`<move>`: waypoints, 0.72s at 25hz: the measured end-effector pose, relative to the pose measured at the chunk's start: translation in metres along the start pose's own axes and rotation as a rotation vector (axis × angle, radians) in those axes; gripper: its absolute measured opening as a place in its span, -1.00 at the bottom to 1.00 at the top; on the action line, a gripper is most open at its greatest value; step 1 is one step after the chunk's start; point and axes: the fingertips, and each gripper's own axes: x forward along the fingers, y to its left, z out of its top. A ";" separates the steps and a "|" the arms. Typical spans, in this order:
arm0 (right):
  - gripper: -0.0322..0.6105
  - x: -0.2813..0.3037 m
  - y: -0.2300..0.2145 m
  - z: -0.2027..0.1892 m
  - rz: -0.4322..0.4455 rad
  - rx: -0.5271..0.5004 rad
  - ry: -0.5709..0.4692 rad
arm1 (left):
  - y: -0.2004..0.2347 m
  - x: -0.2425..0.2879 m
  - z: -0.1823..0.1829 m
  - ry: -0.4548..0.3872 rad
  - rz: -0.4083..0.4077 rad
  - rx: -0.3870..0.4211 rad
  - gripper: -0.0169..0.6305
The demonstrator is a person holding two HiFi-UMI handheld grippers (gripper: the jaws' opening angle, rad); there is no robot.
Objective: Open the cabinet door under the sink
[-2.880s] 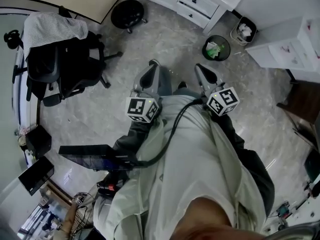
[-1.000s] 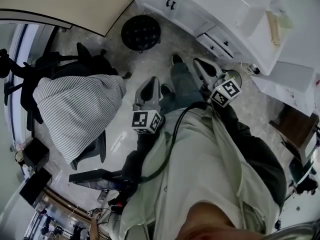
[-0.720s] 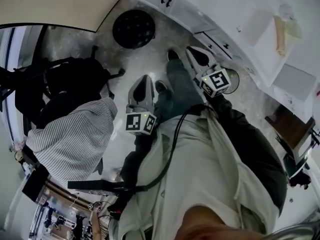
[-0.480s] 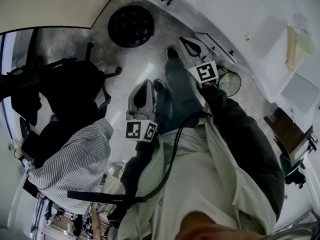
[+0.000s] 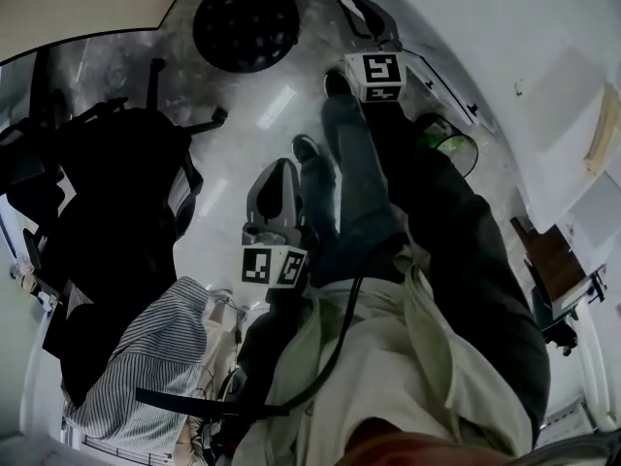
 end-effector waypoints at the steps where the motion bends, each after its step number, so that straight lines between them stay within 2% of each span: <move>1: -0.61 0.008 -0.003 -0.004 -0.005 0.011 0.007 | 0.003 0.002 -0.003 0.002 0.007 -0.008 -0.93; 7: -0.59 0.039 -0.005 -0.019 -0.035 0.028 0.043 | 0.013 0.011 -0.014 0.013 0.039 -0.050 -0.93; 12: -0.59 0.057 -0.018 -0.036 -0.149 0.110 0.081 | 0.012 0.020 -0.018 0.006 0.045 -0.071 -0.93; 18: -0.62 0.071 -0.016 -0.033 -0.250 0.094 0.136 | 0.009 0.022 -0.026 0.020 0.041 -0.092 -0.93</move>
